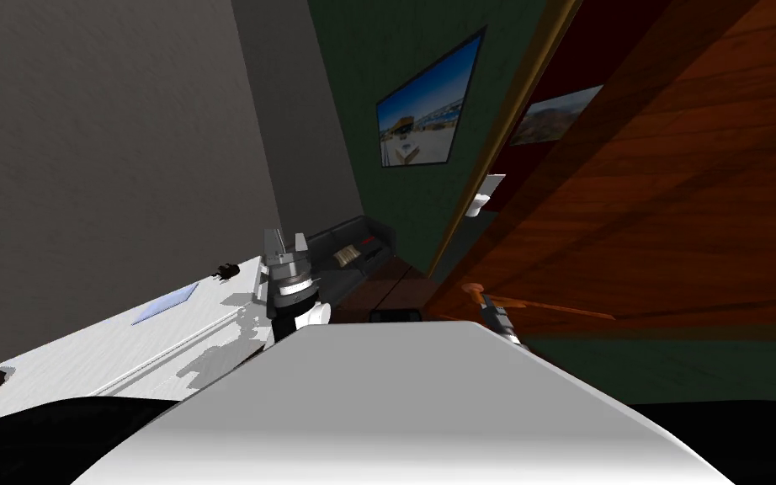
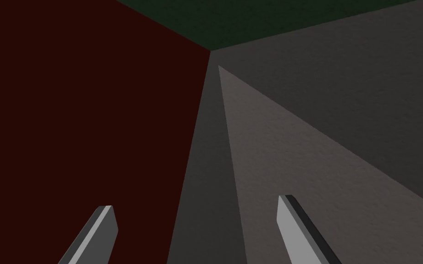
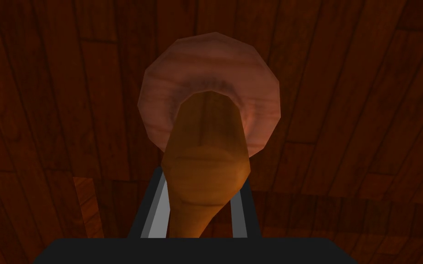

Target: Pull the door open

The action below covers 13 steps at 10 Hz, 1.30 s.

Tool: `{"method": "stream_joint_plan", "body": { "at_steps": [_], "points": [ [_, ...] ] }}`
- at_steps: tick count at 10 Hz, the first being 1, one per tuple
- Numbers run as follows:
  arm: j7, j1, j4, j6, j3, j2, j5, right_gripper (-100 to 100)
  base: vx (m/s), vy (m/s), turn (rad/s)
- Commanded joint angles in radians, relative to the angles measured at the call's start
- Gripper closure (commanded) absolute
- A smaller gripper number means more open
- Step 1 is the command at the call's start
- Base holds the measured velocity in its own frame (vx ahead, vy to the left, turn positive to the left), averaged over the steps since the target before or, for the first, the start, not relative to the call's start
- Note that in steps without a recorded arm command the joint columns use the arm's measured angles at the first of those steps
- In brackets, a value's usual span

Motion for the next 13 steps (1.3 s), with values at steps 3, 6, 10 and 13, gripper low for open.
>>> {"method": "stream_joint_plan", "body": {
  "at_steps": [3, 6, 10, 13],
  "points": [
    [-0.013, -0.003, 0.013, -0.017, 0.014, -0.011, 0.005, 100, -0.198, -0.014, 0.095],
    [-0.031, -0.006, 0.038, -0.048, 0.038, -0.027, 0.004, 100, -0.214, -0.034, 0.162],
    [-0.053, -0.012, 0.07, -0.089, 0.067, -0.051, 0.0, 100, -0.232, -0.043, 0.18],
    [-0.066, -0.015, 0.088, -0.114, 0.084, -0.065, -0.002, 100, -0.211, -0.007, 0.131]
  ]
}}
